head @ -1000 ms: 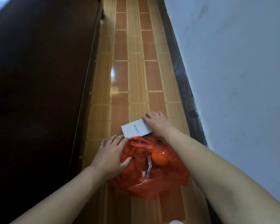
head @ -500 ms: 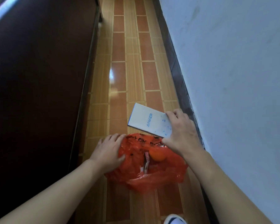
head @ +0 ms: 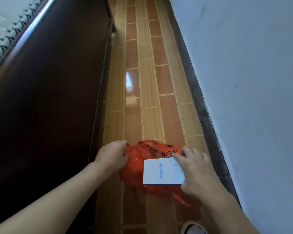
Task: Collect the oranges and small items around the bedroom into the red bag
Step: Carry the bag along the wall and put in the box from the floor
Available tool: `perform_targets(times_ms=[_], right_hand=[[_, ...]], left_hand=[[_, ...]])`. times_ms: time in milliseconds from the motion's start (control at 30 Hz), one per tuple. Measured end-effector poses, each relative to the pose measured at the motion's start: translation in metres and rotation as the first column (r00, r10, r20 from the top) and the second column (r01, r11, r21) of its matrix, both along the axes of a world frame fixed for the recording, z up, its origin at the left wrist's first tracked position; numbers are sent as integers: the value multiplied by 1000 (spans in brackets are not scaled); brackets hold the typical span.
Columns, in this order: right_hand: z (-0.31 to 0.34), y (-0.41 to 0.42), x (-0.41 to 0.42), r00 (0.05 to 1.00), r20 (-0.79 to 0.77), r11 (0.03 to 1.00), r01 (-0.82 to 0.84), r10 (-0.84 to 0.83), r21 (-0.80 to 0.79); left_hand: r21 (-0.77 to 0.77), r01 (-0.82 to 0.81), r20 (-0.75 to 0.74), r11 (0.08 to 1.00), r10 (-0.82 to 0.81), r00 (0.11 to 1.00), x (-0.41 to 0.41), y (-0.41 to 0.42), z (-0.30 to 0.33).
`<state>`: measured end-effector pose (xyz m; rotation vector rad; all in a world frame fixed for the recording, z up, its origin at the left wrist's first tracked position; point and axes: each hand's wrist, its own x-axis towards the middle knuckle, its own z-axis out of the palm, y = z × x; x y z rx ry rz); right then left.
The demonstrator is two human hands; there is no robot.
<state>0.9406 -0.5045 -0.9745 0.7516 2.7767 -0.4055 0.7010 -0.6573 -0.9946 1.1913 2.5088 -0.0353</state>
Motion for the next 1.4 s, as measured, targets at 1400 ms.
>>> perform_targets(times_ms=[1400], right_hand=[[-117, -74, -7, 897, -442, 1000, -1, 5, 11]], left_hand=[[311, 99, 86, 945, -132, 987, 25, -5, 44]])
